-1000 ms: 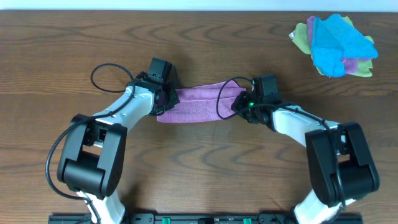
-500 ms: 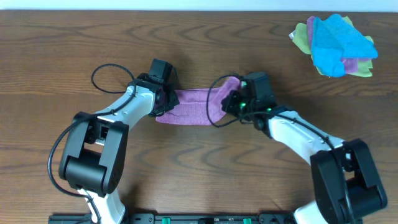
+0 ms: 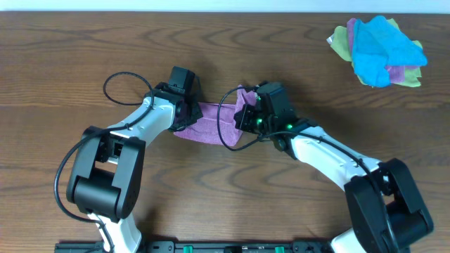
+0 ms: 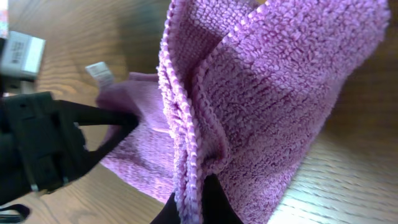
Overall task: Fold the cloth
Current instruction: 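Move the right gripper's end leftward toward the left gripper, folding the strip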
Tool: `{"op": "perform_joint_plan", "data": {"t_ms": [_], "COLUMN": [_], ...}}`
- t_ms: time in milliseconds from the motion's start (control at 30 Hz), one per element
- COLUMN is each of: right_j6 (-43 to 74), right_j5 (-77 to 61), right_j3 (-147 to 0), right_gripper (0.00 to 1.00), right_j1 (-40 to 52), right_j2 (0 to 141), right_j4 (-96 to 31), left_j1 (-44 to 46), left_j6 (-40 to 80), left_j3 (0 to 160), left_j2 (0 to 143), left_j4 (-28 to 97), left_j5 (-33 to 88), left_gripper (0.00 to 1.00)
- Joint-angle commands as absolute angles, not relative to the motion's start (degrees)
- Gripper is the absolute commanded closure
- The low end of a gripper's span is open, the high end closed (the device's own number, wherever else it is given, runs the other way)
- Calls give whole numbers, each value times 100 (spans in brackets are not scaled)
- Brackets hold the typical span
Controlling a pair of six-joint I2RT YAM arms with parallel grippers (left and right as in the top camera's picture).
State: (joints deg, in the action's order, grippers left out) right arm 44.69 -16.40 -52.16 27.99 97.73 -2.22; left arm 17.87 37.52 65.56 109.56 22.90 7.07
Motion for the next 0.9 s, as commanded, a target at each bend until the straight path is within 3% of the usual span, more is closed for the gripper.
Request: {"op": "perform_joint_plan", "data": {"t_ms": [0, 867], "right_j6": [4407, 4405], "right_j5": [-1579, -1431], "right_j3": [-5376, -5548], "right_gripper": [99, 99], "right_j1": [2934, 3192], "right_j2": [9706, 9706], "right_j4": [-167, -84], "left_j1": [1811, 1772], "left_j6": [3795, 3728], "left_j3": [6567, 6831], "left_j2": [11037, 10777], "left_j4": [2228, 2388], "left_j5": [692, 950], "left_gripper": [94, 94]}}
